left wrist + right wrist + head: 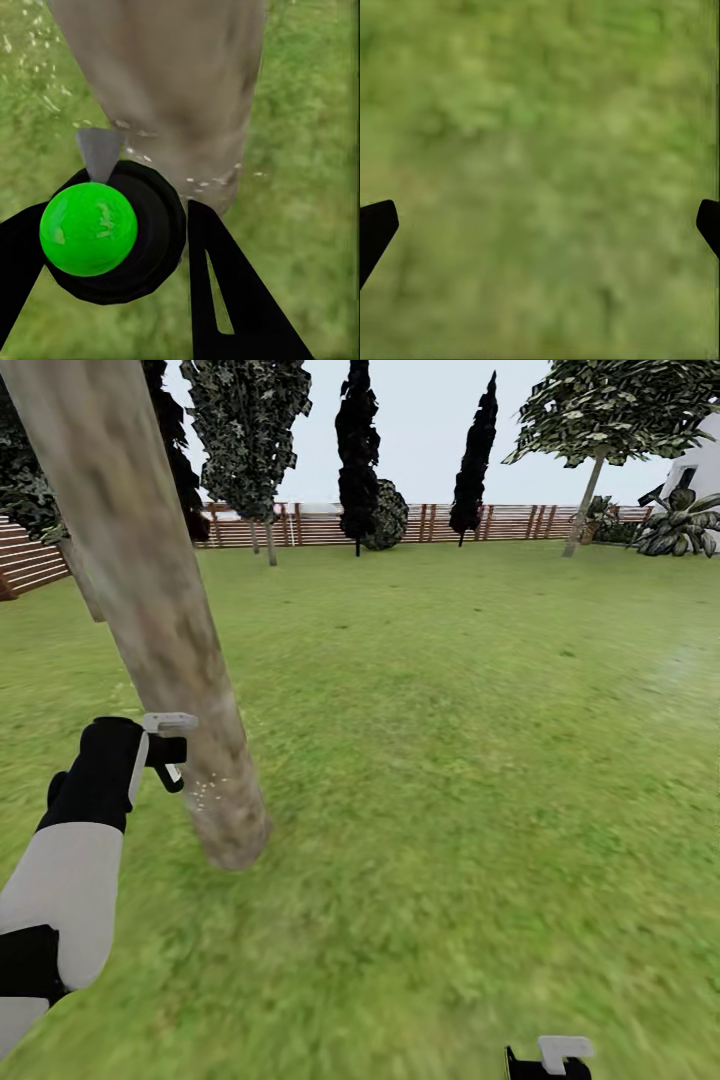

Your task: In the garden, pick up the pesticide atomizer on the floor and spray pesticide onto both trees until each tree trunk is fully covered.

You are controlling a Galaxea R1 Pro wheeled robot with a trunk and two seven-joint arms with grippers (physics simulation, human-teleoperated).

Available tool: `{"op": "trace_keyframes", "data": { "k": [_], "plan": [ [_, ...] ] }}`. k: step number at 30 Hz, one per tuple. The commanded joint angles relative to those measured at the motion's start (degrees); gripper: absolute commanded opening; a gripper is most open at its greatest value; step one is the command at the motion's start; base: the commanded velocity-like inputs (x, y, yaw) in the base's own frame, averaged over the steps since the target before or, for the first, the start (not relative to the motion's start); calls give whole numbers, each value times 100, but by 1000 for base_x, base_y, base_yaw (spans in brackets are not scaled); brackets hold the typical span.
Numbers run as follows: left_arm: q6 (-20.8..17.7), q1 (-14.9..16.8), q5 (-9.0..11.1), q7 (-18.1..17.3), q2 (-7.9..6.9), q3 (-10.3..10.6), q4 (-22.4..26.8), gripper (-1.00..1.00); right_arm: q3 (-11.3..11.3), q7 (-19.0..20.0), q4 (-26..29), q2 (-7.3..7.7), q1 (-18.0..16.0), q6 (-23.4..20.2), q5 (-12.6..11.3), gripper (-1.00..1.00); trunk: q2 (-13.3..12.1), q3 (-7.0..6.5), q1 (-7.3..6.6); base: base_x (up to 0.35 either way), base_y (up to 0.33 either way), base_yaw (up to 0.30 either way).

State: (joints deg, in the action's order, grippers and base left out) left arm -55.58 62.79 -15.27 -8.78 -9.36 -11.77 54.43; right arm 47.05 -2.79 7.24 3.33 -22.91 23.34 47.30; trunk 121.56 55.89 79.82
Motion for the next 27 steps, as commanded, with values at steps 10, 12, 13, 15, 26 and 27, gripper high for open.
{"op": "trace_keyframes", "data": {
  "k": [10,12,13,15,26,27],
  "plan": [
    [-20,5,-56,-60,-36,-18,6,-100,33,-29,-12,1,-3,21,60,100,2,5,-1,0,-274,0],
    [-22,12,-60,-61,-53,-30,30,-100,33,-29,-12,1,-5,21,60,100,2,5,-1,81,-193,0],
    [-23,4,-59,-62,-74,-47,107,-100,33,-29,-12,1,-8,21,60,100,2,5,-1,229,-68,0],
    [-26,-18,-56,-62,-94,-67,260,-100,33,-29,-12,1,-6,21,60,100,2,5,-1,290,25,0],
    [-32,-27,-55,-55,-146,-76,331,-100,24,-29,-12,-25,-8,21,60,100,2,5,-1,31,5,206],
    [-30,-15,-55,-54,-142,-73,333,-100,24,-29,-12,-25,-6,21,60,100,2,5,-1,0,0,277]
  ]
}}
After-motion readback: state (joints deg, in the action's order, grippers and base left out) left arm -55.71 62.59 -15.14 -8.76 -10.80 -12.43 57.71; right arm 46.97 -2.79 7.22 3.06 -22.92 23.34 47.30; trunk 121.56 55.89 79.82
